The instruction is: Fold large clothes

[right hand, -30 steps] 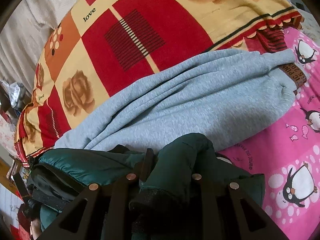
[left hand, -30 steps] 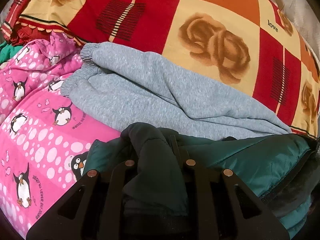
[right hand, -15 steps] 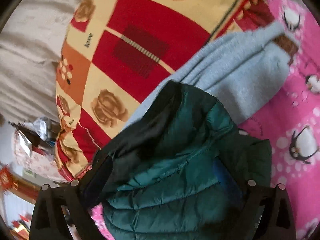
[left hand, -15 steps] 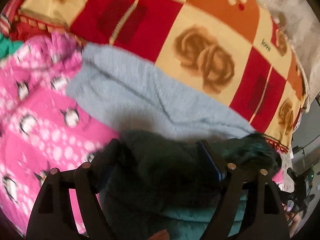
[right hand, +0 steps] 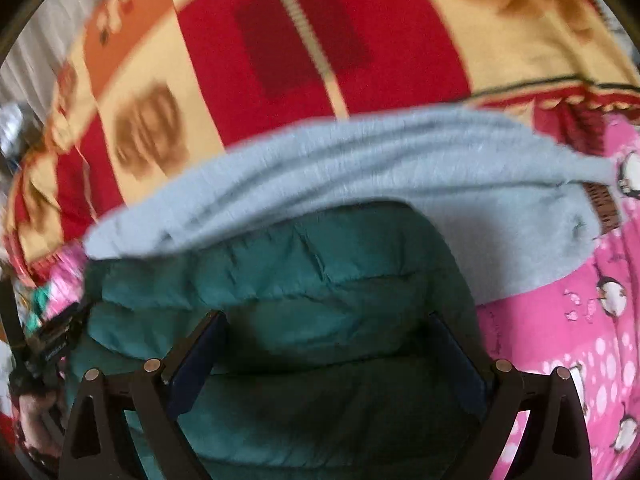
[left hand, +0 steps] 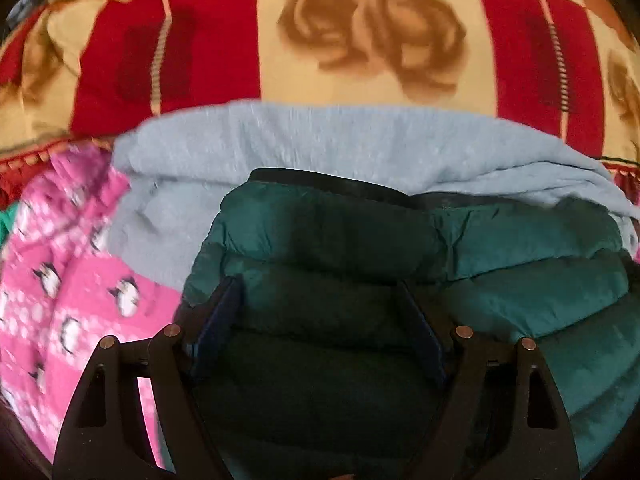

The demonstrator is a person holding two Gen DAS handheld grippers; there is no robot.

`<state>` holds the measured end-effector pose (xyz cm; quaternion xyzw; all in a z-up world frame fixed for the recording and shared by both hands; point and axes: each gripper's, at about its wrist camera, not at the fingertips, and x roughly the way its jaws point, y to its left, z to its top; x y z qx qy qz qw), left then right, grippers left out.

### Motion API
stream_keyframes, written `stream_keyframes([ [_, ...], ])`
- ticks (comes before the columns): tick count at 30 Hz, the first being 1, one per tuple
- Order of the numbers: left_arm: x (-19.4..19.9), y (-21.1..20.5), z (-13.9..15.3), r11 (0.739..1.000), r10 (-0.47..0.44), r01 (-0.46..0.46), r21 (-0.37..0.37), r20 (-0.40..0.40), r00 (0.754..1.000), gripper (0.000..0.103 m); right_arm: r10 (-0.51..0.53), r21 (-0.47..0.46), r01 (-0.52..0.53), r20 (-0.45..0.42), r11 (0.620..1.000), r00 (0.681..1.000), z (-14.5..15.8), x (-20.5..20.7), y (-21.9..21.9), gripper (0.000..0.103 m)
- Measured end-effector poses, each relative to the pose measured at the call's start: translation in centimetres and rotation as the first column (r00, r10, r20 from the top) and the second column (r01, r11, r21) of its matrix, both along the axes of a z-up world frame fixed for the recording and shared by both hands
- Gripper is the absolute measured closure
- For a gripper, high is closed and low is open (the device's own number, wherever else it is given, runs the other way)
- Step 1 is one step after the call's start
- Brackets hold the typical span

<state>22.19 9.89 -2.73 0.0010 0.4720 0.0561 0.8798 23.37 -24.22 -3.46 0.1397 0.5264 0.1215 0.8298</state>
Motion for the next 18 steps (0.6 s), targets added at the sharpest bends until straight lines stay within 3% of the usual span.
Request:
stream_keyframes([
  [3,-0.2,0.2,-1.1,1.000,0.007,-0.007,-0.007,0.024,1.000,0.019,0.039,-0.050,-0.040,-0.012,0.998,0.999,-1.6,0.8,0.3,0.000],
  [6,-0.2,0.2,-1.7,1.000,0.019,-0.019,-0.016,0.033,0.999,0.016,0.022,-0.020,-0.023,-0.036,1.000,0.999,-3.3,1.4,-0.3,0.000],
  [11,0.4,0.5,-1.5,0.999,0.006,-0.007,-0.034,-0.014,1.000,0.014,0.029,-0.028,-0.031,-0.073,0.999,0.997,-3.6,1.4,-0.3,0.000],
  [14,-1.1,2.0,1.3,0.997,-0.014,0.015,-0.076,0.008,1.000,0.015,0.032,-0.076,-0.037,-0.068,0.996,0.997,-1.3,1.3,0.0,0.006],
  [18,-7.4,5.6,5.9,0.983,-0.033,0.058,-0.174,0.144,0.989,0.015,0.034,0.104,-0.043,0.093,0.994,0.995,4.9,-3.6,-3.8,0.007],
])
